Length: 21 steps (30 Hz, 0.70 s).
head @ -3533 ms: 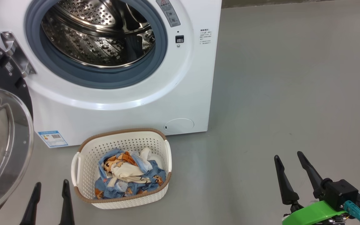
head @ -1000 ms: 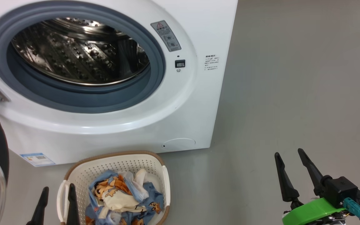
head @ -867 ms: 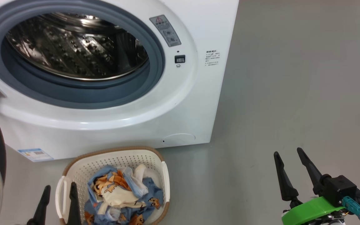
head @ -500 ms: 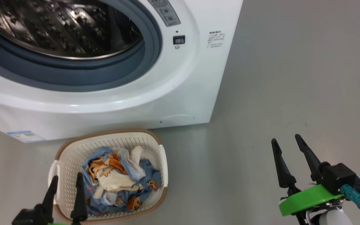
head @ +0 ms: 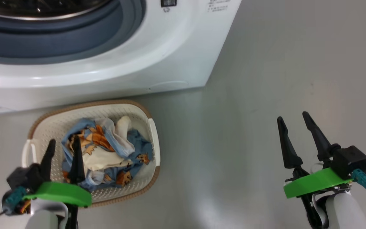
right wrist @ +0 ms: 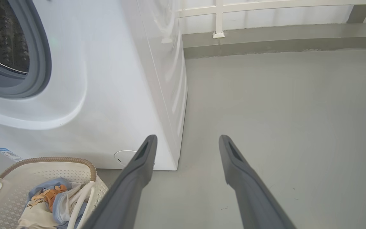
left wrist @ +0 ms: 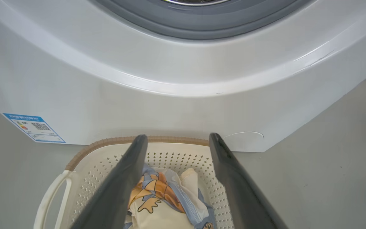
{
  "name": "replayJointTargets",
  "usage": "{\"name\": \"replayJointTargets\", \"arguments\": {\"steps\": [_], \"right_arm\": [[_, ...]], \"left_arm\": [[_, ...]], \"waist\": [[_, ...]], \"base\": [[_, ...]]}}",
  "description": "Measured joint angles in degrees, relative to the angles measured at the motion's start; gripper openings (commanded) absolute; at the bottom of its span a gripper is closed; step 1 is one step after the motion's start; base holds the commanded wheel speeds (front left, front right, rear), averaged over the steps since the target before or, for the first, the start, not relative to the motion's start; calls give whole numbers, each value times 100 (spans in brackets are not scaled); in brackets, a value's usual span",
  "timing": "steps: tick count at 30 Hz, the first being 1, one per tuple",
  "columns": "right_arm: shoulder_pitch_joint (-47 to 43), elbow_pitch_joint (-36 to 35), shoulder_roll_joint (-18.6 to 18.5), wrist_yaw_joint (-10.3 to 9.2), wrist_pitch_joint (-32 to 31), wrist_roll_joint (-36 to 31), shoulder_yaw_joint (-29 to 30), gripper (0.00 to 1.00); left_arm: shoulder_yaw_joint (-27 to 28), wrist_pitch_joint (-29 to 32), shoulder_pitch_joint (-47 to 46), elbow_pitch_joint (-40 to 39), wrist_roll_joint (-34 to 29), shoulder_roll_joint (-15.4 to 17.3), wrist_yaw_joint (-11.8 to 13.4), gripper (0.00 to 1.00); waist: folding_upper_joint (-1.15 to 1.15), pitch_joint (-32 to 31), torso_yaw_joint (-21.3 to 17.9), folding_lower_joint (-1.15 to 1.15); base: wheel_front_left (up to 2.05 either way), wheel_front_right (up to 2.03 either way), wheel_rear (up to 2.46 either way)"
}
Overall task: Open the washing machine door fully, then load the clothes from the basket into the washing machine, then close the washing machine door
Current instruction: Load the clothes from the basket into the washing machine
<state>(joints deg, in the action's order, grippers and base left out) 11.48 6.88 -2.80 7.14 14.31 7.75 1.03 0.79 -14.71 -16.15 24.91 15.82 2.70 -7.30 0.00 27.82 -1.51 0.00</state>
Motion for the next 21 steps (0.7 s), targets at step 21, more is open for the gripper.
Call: {"name": "replayJointTargets", "arguments": {"steps": [21], "right_arm": [[497,-268,-7,0,0,96,-5,100]], "left_arm": [[-720,0,-1653,2128,1200,478,-1,100]], "waist": [[0,1449,-293,0]], "base": [[0,0,0]]}}
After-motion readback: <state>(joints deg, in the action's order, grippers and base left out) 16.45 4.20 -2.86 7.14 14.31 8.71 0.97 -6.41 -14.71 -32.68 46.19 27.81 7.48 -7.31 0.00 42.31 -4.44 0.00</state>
